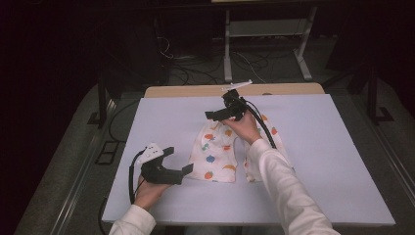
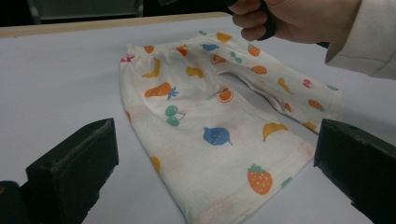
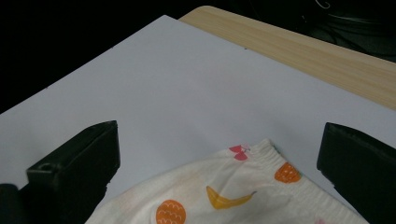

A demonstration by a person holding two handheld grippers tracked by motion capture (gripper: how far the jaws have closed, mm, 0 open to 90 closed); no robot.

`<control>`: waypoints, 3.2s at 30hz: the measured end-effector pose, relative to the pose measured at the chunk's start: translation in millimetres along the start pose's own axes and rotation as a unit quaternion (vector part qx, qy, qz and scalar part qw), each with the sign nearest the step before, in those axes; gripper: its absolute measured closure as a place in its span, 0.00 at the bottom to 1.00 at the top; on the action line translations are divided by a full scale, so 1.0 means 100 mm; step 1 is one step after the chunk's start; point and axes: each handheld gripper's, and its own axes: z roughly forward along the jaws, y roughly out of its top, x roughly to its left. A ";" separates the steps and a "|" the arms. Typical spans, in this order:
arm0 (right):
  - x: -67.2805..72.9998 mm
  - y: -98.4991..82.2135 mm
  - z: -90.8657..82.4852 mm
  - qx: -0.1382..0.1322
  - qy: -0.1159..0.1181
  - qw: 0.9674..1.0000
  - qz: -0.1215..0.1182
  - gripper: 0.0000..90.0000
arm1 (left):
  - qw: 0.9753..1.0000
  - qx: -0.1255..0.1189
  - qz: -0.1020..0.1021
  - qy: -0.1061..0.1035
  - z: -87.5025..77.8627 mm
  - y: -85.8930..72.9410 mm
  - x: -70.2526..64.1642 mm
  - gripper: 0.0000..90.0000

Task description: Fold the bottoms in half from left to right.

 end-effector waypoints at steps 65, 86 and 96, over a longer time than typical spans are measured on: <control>-0.11 -0.13 0.77 0.037 -0.084 0.994 0.062 0.39 | 1.000 0.000 0.001 -0.003 0.00 0.00 -0.01 0.00; -0.09 -0.13 0.81 0.055 -0.163 0.978 0.115 0.74 | 1.000 -0.001 0.002 -0.002 0.00 0.00 -0.01 0.00; -0.04 -0.15 0.83 0.067 -0.188 0.975 0.098 0.84 | 1.000 0.000 0.002 -0.001 0.00 0.00 -0.01 0.00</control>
